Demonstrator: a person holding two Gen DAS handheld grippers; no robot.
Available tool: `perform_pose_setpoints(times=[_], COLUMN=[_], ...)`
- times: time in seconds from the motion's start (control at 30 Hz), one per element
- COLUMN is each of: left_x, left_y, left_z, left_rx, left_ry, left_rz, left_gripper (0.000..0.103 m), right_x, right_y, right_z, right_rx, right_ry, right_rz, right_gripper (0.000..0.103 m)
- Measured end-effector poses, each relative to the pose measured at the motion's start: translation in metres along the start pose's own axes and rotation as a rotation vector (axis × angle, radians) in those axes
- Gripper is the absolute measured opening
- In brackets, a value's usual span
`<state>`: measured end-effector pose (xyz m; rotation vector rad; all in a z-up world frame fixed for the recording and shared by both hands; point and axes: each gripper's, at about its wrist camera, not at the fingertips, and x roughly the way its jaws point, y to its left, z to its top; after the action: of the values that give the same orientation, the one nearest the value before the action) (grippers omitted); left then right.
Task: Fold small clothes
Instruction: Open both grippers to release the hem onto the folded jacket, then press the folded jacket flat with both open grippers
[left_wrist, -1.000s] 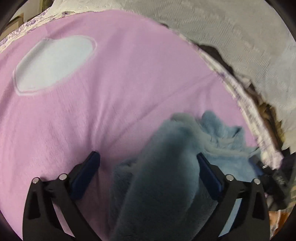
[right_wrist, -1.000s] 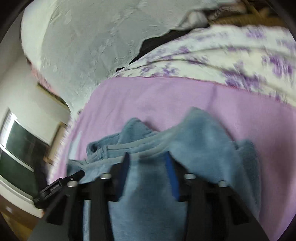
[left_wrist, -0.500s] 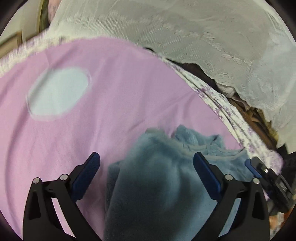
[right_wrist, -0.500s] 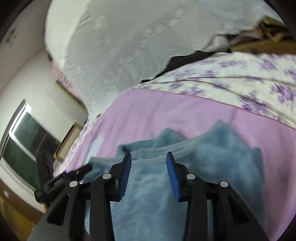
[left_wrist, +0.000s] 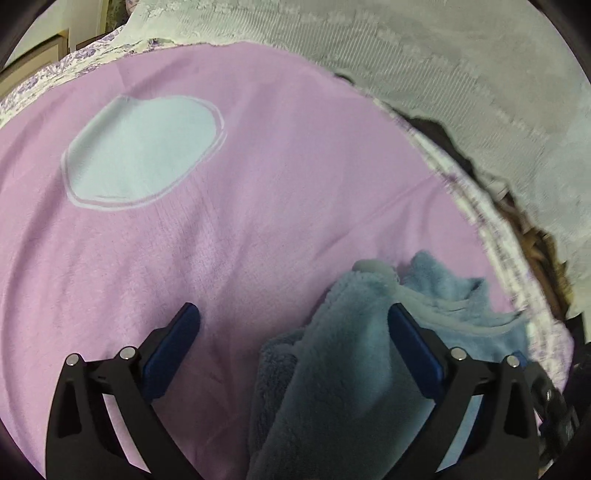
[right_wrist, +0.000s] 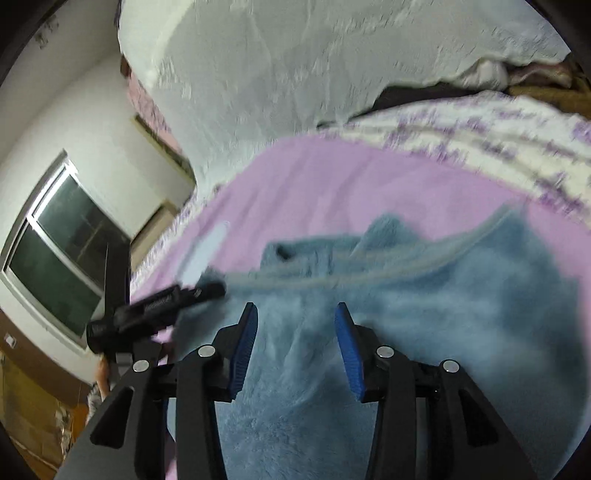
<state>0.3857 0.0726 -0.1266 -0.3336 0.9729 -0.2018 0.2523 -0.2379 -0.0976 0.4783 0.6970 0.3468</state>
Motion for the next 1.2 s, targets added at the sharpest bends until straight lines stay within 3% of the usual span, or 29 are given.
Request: perform_pose_setpoints(times=[0.1, 0.2, 0.27, 0.33, 0.43, 0.5, 0.6, 0.73, 0.87, 0.9, 0.97, 1.03, 1.2], left_x=[-0.014, -0.001, 0.019, 0.018, 0.014, 0.003, -0.022, -0.044, -0.04, -0.031, -0.009, -0.006, -0.038], left_y=[0.003, 0.002, 0.003, -0.002, -0.003, 0.0, -0.005, -0.037, -0.073, -0.081, -0.094, -0.099, -0.089], left_z=[0.002, 0.002, -0.001, -0.002, -0.003, -0.002, -0.006, -0.028, -0.065, -0.075, -0.086, -0.095, -0.106], left_rx=[-0.011, -0.002, 0.009, 0.03, 0.031, 0.012, 0.016, 0.138, 0.299, 0.353, 0.438, 0.483, 0.438], left_ry=[-0.038, 0.005, 0.072, 0.053, 0.038, 0.017, -0.032, -0.049, -0.052, -0.06, -0.068, -0.106, -0.127], left_rz=[-0.029, 0.023, 0.059, 0.078, 0.084, 0.06, 0.009, -0.035, 0.035, 0.104, 0.217, 0.269, 0.185], left_gripper=[0.099, 0.099, 0.099, 0.099, 0.099, 0.098, 0.098, 0.098, 0.098, 0.098, 0.099, 0.099, 0.098], right_x=[-0.01, -0.006, 0.001, 0.001, -0.004, -0.009, -0.015, -0.006, 0.015, 0.027, 0.031, 0.023, -0.007], right_y=[-0.033, -0.072, -0.091, -0.092, -0.084, -0.075, -0.048, -0.007, 0.016, 0.014, 0.014, 0.021, 0.036], right_z=[0.009, 0.009, 0.005, 0.004, 0.002, 0.003, 0.003, -0.008, -0.027, -0.036, -0.043, -0.045, -0.059], right_rx=[0.101, 0.204, 0.259, 0.27, 0.254, 0.24, 0.17, 0.046, -0.049, -0.062, -0.108, -0.116, -0.135], right_ry=[-0.03, -0.027, -0.003, -0.01, -0.033, -0.047, -0.051, 0.001, 0.086, 0.126, 0.113, 0.099, 0.045], right_rz=[-0.03, -0.095, -0.077, -0.072, -0.079, -0.076, -0.041, -0.015, -0.052, -0.084, -0.104, -0.118, -0.135], right_gripper=[0.044, 0.043, 0.036, 0.034, 0.036, 0.042, 0.043, 0.044, 0.048, 0.048, 0.048, 0.048, 0.048])
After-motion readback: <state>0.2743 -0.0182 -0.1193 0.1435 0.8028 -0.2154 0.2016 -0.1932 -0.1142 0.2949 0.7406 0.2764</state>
